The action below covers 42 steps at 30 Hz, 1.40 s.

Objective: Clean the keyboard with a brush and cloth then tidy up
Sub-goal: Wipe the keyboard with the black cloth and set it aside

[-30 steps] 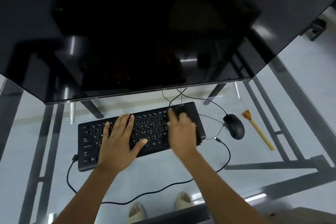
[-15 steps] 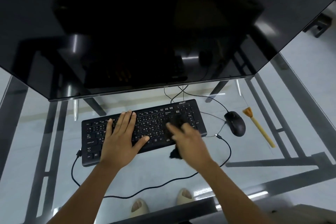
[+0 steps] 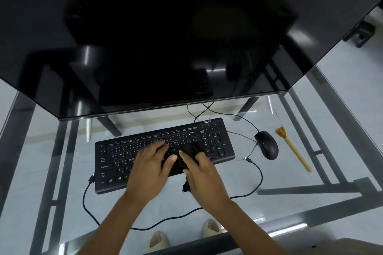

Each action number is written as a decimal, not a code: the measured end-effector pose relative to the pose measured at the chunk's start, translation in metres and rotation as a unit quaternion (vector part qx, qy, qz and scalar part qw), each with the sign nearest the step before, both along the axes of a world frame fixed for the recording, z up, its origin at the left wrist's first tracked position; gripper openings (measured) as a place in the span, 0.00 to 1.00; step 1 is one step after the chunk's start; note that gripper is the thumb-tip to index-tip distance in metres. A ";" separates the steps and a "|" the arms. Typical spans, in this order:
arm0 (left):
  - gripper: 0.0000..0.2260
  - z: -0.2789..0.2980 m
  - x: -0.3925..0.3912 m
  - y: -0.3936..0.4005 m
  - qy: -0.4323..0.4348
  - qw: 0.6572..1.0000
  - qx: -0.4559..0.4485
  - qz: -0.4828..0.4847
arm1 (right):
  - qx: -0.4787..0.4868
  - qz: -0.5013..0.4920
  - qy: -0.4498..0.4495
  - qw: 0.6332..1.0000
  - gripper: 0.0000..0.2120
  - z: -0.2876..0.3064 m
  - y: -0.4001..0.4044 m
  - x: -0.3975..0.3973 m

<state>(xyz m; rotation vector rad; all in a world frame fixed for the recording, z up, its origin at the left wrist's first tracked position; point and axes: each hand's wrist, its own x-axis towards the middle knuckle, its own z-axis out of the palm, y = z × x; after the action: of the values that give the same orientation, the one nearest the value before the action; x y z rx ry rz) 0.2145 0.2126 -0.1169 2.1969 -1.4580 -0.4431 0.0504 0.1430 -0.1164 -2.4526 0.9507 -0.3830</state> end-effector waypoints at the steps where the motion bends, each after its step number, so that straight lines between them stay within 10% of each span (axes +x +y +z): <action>1: 0.29 0.014 -0.012 -0.002 0.106 0.994 -0.016 0.035 | 0.011 0.014 -0.020 1.000 0.23 0.010 0.000 0.001; 4: 0.11 0.046 -0.044 -0.012 0.381 0.913 -0.026 0.141 | 0.136 0.050 -0.066 0.987 0.30 0.041 -0.002 -0.001; 12: 0.10 0.078 -0.069 -0.054 0.585 0.806 -0.011 0.094 | 0.465 -0.147 -0.221 0.845 0.18 0.074 -0.055 -0.049; 18: 0.06 0.094 -0.131 -0.117 0.496 0.862 -0.009 0.098 | 0.319 -0.223 -0.173 0.905 0.08 0.097 -0.105 -0.129; 28: 0.08 0.087 -0.270 -0.230 0.585 0.796 0.142 0.063 | 0.339 -0.389 -0.143 0.845 0.08 0.114 -0.209 -0.288; 36: 0.09 0.042 -0.317 -0.287 0.505 0.840 0.190 0.059 | 0.276 -0.417 -0.021 0.866 0.15 0.060 -0.268 -0.328; 42: 0.27 0.039 -0.317 -0.293 0.481 0.857 0.184 0.012 | 0.191 -0.428 0.066 0.881 0.19 0.031 -0.280 -0.327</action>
<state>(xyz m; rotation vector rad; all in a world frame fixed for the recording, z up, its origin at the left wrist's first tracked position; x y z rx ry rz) -0.1024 -0.0805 -0.0781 1.7347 -0.8019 -1.6326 -0.2769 -0.1373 -0.0859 -1.6042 1.9444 -0.2668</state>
